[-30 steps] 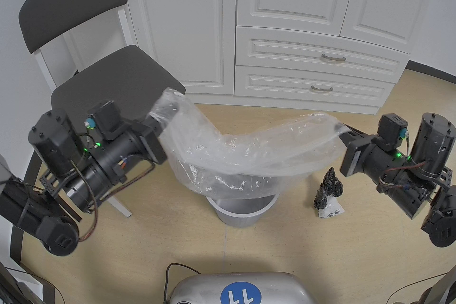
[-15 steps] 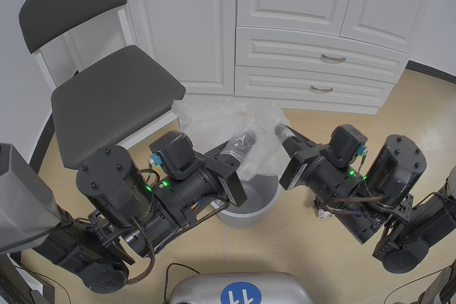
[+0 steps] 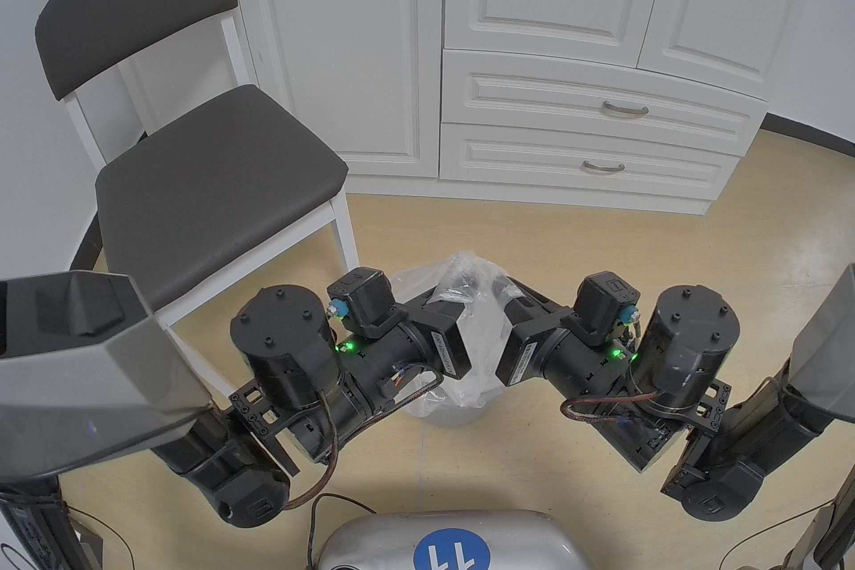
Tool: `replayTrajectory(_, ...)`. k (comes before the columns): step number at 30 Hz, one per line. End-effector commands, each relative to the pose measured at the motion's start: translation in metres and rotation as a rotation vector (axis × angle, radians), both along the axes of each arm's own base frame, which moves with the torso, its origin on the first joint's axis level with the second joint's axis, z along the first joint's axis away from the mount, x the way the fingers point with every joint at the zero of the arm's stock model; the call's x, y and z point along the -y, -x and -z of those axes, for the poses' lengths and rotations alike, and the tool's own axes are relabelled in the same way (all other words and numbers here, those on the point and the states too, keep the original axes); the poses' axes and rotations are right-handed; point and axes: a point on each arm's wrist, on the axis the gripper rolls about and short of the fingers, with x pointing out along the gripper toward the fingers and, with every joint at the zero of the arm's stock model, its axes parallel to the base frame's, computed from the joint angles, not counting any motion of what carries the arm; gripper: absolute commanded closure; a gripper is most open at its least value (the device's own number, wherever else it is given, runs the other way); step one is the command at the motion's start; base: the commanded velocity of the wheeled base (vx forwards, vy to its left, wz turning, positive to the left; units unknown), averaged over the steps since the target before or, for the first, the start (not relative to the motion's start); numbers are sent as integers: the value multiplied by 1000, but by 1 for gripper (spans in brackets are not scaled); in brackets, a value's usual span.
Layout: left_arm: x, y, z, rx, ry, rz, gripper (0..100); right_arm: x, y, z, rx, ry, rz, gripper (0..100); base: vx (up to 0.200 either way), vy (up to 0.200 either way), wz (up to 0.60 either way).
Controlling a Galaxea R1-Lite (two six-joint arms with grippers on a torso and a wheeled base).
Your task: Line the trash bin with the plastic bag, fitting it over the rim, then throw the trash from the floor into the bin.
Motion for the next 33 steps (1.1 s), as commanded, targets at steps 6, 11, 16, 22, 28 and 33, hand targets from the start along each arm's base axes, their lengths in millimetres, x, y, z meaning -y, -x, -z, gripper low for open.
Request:
replayTrajectory(6,8,-31,35,-95,20,-34,100,-3,-22,29,-56,51,33,100,0,0,0)
replayTrajectory(11,15,-44,53,-141,42,-37,100,-4,-40,47,-101,34,64,100,0,0,0)
replayTrajectory(16,21,-49,63,-146,38,-36,100,-7,-54,61,-132,13,53,100,0,0,0)
replayTrajectory(22,34,-66,76,-130,52,-28,100,0,-79,88,-128,0,83,100,0,0,0)
replayTrajectory(28,38,-69,93,-163,21,3,100,12,-96,106,-151,16,94,100,0,0,0)
replayTrajectory(33,42,-69,96,-184,19,12,100,29,-107,98,-139,13,144,100,0,0,0)
